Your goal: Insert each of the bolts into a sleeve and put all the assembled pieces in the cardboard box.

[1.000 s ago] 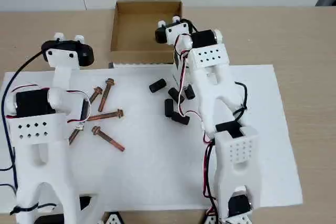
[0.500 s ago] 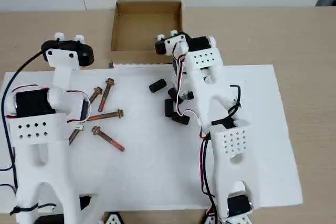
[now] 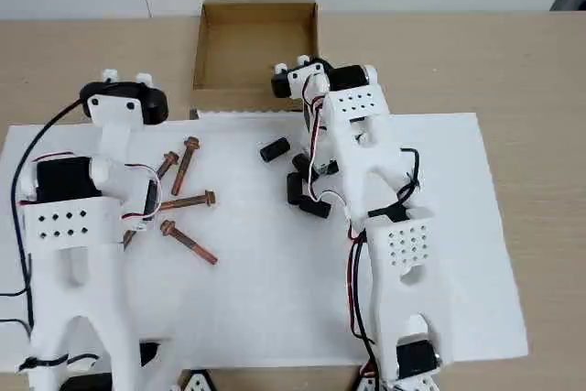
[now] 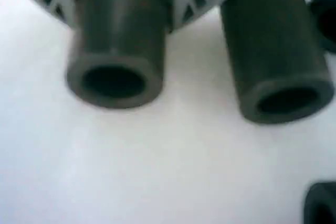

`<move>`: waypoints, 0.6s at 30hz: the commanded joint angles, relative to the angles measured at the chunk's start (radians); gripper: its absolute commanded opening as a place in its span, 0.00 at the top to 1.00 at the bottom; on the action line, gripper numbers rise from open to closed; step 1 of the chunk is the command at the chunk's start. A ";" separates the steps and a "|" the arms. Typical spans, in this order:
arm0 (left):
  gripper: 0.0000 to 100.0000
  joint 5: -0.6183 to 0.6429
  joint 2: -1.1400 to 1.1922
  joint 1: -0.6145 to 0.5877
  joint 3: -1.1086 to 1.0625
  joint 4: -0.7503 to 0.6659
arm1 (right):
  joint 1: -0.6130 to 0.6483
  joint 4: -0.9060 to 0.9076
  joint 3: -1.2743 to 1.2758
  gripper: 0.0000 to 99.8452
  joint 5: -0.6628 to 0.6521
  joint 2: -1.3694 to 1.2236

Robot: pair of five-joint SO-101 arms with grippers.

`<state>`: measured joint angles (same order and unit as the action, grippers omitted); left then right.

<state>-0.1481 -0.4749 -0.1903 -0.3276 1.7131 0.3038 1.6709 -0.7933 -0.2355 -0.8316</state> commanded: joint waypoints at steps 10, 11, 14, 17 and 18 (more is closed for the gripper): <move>0.99 0.003 -0.005 -0.006 0.065 0.017 | -0.002 0.064 0.031 1.00 -0.006 0.440; 0.99 0.003 -0.002 -0.006 0.090 0.025 | -0.005 0.064 0.064 1.00 -0.006 0.476; 0.99 0.005 0.002 -0.002 0.137 0.029 | -0.008 0.064 0.199 1.00 -0.006 0.581; 0.99 0.005 0.063 0.006 0.174 0.034 | -0.028 0.061 0.354 1.00 -0.006 0.684; 0.99 0.005 0.098 0.009 0.191 0.037 | -0.036 0.059 0.402 1.00 -0.006 0.711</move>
<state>-0.1481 -0.4319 -0.1903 -0.2018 1.7269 0.2915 1.7169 -0.4956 -0.2355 -0.2547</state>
